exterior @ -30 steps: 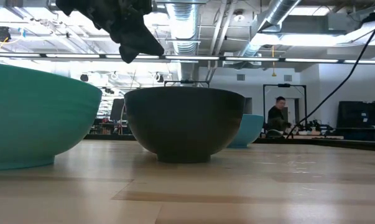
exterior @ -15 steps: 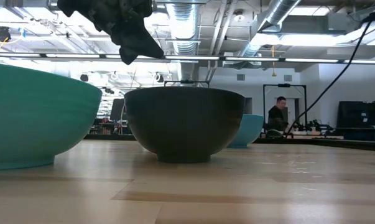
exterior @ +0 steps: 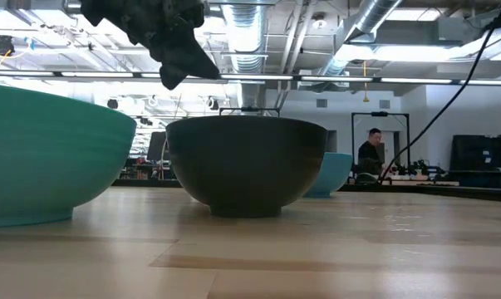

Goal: Nest bowls inside each other
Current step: Stack the green bowl on top of the black bowl

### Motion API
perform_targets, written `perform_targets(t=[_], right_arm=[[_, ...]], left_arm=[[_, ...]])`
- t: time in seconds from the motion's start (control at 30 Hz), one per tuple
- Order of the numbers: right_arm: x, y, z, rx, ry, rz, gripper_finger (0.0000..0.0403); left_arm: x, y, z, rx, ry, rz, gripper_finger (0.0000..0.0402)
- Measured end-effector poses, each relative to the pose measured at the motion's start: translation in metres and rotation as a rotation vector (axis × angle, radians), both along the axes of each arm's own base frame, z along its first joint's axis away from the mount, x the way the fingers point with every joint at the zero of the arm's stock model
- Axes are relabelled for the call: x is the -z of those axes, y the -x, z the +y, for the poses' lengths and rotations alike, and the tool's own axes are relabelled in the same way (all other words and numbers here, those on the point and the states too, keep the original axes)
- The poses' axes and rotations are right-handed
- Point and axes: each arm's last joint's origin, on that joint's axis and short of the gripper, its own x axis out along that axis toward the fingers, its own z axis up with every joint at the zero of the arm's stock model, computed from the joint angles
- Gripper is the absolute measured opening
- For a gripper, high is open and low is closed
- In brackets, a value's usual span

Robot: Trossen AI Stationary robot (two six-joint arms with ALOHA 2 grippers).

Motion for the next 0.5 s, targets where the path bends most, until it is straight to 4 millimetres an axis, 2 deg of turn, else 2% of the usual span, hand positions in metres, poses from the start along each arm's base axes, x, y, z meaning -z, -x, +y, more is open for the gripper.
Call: perform_targets(t=[0.17,0.27,0.37,0.5], right_arm=[[0.000,-0.001,-0.002,0.008,0.007,0.006,0.0069],[-0.003,0.000,-0.002,0.012,0.014,0.003,0.0023],[-0.003,0.002,-0.006,0.029,0.052,0.033,0.0014],[-0.003,0.003,-0.014,0.113,0.094,0.093,0.0037]], left_arm=[[0.000,0.000,0.000,-0.001,0.002,0.000,0.0014],[0.000,0.000,0.000,0.022,0.018,-0.001,0.0014],[0.000,0.000,-0.001,0.033,0.031,-0.002,0.0014],[0.000,0.000,-0.001,0.042,0.039,-0.003,0.0014]])
